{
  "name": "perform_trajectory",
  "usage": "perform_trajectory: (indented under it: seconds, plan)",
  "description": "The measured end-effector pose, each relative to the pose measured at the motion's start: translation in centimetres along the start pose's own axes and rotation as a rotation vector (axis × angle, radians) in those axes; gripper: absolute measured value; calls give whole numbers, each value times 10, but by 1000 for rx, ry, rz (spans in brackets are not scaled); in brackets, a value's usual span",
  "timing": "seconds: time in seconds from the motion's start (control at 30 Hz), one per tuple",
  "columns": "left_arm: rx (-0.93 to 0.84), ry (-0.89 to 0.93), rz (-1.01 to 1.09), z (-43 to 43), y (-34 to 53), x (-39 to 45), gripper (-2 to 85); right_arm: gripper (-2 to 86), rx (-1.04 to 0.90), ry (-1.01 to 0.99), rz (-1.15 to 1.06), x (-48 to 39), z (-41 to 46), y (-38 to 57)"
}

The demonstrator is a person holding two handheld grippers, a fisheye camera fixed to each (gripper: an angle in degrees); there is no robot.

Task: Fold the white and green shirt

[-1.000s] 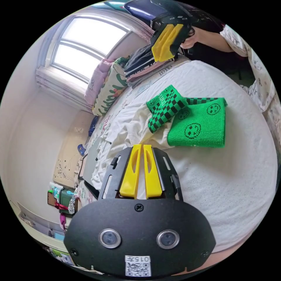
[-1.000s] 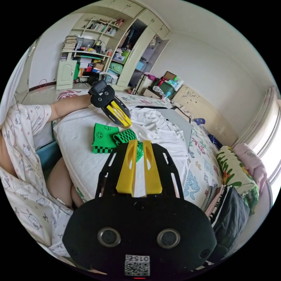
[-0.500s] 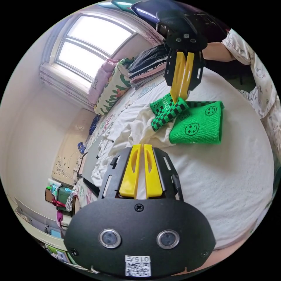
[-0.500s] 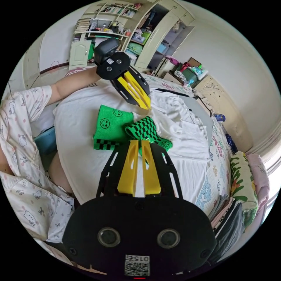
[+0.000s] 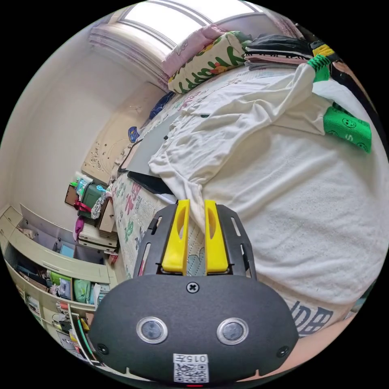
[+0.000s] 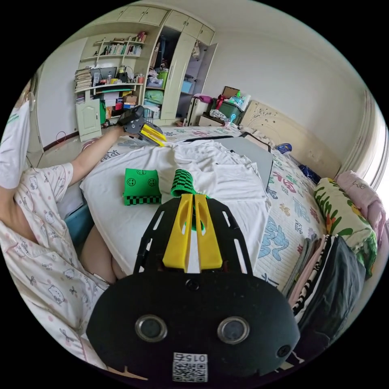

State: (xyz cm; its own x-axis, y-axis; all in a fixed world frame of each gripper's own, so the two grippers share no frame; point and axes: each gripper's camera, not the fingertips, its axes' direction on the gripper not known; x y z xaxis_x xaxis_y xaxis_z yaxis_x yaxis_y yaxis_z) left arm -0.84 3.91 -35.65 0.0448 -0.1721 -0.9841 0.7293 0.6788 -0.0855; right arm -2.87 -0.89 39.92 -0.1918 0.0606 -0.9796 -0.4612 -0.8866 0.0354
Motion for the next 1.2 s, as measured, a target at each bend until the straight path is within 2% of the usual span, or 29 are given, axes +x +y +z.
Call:
perform_trajectory:
  seconds: [0.17, 0.3, 0.37, 0.47, 0.57, 0.67, 1.07, 1.2]
  plan:
    - [-12, -37, 36, 15, 4, -4, 38, -9, -68, 6, -13, -6, -71, 24]
    - [10, -5, 8, 20, 16, -21, 20, -7, 61, -14, 65, -21, -142, 32]
    - [17, 3, -3, 22, 23, -32, 16, -6, 322, -45, 148, -41, -213, 38]
    - [19, -1, 2, 24, 27, -41, 14, -6, 632, -14, 121, -92, -293, 40]
    - [22, -16, 16, 25, 32, -48, 15, -6, 836, 46, 42, -151, -349, 38]
    - [29, -20, 16, 25, 37, -58, 16, -6, 1040, 25, 17, -183, -393, 49]
    - [38, -24, 18, 18, 48, -100, 14, -6, 1245, -209, 260, -176, -484, 91]
    - [43, -24, 17, 15, 50, -111, 15, -6, 1277, -155, 213, -192, -496, 96]
